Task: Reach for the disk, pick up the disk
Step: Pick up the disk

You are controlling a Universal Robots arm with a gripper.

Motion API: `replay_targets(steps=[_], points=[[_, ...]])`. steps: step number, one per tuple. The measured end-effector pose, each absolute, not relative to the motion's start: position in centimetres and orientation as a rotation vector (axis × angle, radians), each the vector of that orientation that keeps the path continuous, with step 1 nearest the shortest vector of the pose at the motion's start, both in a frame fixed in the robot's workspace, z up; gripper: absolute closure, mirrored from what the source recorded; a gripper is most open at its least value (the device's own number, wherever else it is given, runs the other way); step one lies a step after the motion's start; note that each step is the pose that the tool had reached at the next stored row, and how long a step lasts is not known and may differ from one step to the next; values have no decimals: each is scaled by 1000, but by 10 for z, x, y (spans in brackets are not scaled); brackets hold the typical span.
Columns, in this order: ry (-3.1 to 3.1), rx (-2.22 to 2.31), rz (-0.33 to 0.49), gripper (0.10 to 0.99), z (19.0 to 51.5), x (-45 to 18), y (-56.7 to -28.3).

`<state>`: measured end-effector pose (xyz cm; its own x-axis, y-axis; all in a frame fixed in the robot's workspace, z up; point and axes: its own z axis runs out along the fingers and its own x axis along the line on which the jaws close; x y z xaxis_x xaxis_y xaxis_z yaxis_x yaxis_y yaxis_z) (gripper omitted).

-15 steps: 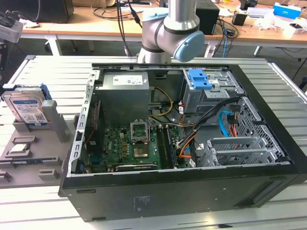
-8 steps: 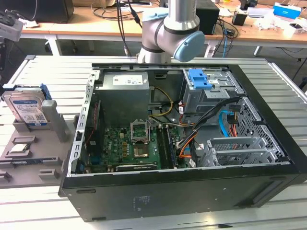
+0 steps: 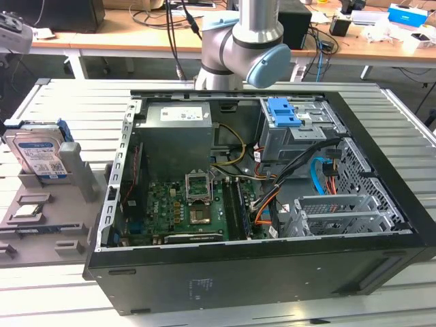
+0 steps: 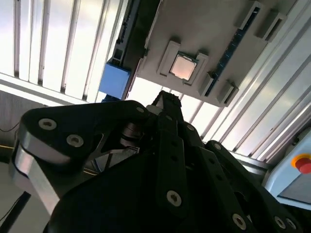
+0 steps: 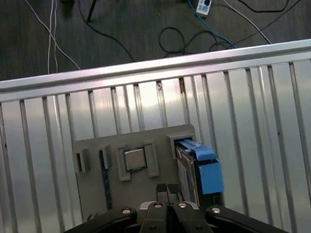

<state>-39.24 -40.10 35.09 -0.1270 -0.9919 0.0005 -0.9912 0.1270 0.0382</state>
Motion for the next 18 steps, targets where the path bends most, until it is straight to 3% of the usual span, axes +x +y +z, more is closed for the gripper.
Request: replay_targets(steps=[13, 16, 17, 18], points=[[-2227, 2177, -42, 973, 351, -392, -401], [-2225, 2179, -42, 729, 351, -392, -401], [-2225, 2179, -42, 671, 351, -392, -401], [-2224, 2180, -42, 671, 351, -392, -401]])
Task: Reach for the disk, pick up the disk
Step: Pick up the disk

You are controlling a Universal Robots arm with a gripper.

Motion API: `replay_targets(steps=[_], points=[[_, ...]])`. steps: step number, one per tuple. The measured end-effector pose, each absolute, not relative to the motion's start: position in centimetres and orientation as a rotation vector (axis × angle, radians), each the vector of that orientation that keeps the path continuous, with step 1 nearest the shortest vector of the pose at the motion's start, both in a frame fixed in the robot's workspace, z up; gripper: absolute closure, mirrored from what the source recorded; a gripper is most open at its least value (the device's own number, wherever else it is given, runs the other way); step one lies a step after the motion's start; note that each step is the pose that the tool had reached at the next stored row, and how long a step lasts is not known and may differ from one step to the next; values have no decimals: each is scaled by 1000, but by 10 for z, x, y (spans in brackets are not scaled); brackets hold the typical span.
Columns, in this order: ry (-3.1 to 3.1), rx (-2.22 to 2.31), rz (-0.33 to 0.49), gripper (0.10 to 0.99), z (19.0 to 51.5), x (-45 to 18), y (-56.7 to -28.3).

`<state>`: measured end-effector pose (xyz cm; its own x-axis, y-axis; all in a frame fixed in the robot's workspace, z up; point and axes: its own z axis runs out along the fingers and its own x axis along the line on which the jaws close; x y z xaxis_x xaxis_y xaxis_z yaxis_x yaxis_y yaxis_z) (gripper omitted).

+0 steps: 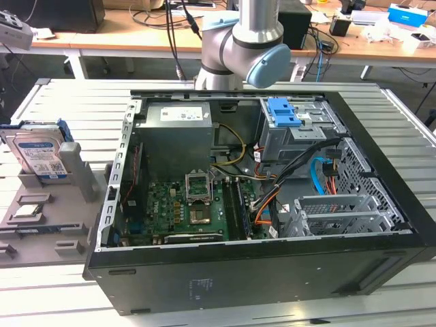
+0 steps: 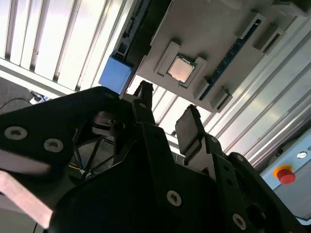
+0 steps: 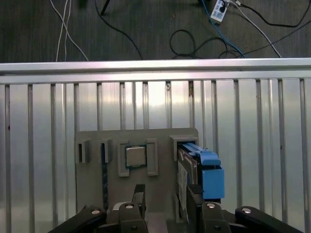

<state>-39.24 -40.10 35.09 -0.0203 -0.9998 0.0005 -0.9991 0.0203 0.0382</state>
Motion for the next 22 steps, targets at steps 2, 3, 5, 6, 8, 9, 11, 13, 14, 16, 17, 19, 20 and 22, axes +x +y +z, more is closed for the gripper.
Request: replay_targets(steps=[2, 3, 5, 6, 8, 9, 11, 13, 14, 16, 17, 19, 20, 22], points=[[-2224, 2180, -42, 604, 351, -392, -401], [-2223, 2181, -42, 604, 351, -392, -401], [-2223, 2181, -42, 604, 351, -392, -401], [-2223, 2181, -42, 604, 351, -392, -399], [-2223, 2181, -42, 604, 351, -392, -396], [-2223, 2181, -41, 604, 351, -392, -394], [-2222, 2179, -39, 604, 351, -392, -385], [-2220, 2178, -35, 604, 351, -392, -375], [-2220, 2178, -35, 604, 351, -392, -373], [-2220, 2177, -34, 604, 351, -392, -366], [-2219, 2177, -32, 604, 351, -392, -365], [-2219, 2177, -32, 604, 349, -392, -365], [-2219, 2177, -32, 604, 348, -392, -365], [-2219, 2177, -32, 604, 345, -392, -365]])
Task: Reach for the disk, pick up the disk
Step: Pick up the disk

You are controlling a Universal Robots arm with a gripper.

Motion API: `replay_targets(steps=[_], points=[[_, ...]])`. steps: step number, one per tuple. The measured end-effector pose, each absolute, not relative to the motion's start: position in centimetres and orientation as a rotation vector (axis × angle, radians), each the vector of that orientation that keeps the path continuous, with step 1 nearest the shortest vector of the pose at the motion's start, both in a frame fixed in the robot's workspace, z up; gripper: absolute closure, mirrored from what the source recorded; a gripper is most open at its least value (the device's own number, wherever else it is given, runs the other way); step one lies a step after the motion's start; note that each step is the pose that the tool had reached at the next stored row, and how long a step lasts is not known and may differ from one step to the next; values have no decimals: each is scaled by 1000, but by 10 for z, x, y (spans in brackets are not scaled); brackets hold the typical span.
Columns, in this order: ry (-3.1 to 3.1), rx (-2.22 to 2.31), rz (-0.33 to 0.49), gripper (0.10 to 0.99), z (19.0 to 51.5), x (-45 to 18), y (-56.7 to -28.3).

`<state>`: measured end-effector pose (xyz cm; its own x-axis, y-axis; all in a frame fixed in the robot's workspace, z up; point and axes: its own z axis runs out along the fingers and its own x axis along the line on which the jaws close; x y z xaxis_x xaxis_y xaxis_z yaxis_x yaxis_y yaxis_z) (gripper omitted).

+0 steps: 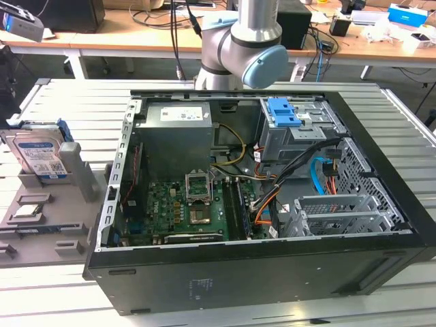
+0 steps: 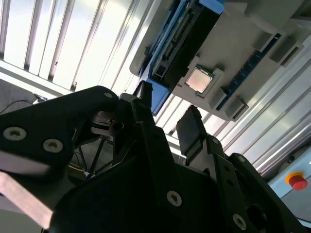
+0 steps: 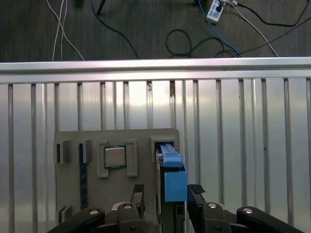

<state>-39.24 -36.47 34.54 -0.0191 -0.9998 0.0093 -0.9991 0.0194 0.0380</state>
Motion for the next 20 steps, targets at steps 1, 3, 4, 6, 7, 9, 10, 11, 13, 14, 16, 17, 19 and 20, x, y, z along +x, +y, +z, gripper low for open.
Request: replay_targets(steps=[1, 3, 4, 6, 7, 9, 10, 11, 13, 14, 16, 17, 19, 20], points=[[-2219, 2176, -32, 604, 344, -392, -365], [-2219, 2176, -31, 604, 341, -392, -365], [-2219, 2175, -31, 604, 338, -392, -364], [-2218, 2175, -29, 604, 335, -392, -361], [-2217, 2175, -29, 604, 334, -392, -360], [-2216, 2175, -27, 604, 330, -392, -356], [-2216, 2174, -26, 604, 329, -392, -356], [-2215, 2174, -24, 604, 328, -392, -356], [-2214, 2174, -23, 604, 325, -392, -356], [-2214, 2173, -22, 604, 325, -392, -356], [-2213, 2173, -22, 604, 321, -392, -356], [-2213, 2173, -22, 604, 320, -392, -356], [-2213, 2173, -22, 604, 319, -392, -356], [-2213, 2173, -22, 604, 317, -392, -356]])
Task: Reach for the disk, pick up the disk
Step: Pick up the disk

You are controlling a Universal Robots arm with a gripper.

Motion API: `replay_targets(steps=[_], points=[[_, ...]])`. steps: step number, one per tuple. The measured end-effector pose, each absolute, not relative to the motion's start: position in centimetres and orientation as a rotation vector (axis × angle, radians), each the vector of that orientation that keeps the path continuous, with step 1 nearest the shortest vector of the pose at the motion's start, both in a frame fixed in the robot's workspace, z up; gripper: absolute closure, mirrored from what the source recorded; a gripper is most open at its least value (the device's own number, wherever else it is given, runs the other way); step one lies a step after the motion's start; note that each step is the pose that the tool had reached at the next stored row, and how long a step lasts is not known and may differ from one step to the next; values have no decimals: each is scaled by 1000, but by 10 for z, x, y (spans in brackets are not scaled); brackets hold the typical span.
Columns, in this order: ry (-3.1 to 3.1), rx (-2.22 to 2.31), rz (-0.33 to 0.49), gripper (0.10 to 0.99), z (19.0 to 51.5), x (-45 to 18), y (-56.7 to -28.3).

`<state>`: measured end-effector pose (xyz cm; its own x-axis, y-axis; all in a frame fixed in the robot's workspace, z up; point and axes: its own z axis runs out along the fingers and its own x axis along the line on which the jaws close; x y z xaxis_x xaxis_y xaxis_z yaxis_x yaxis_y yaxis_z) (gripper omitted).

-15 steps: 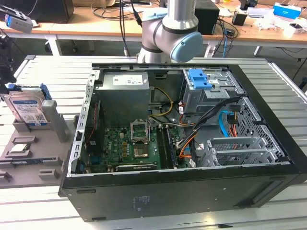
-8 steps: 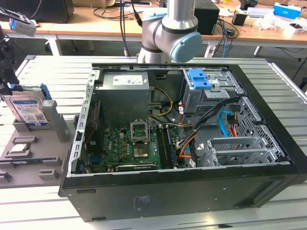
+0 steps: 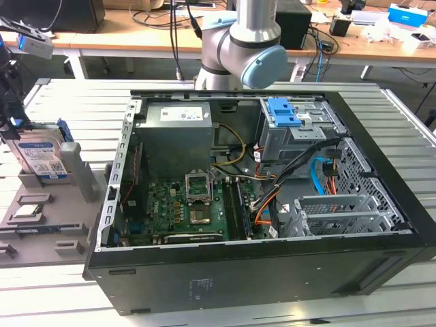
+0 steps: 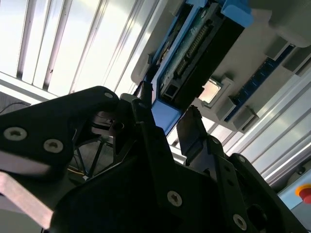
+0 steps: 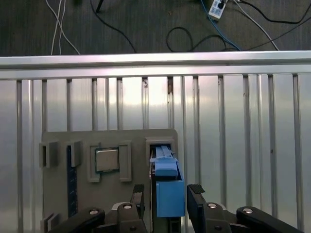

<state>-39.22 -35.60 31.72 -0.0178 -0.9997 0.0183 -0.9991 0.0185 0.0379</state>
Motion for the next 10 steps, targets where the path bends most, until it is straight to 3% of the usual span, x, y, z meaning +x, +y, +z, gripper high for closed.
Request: replay_targets(steps=[10], points=[[-2213, 2173, -22, 604, 309, -392, -356]])
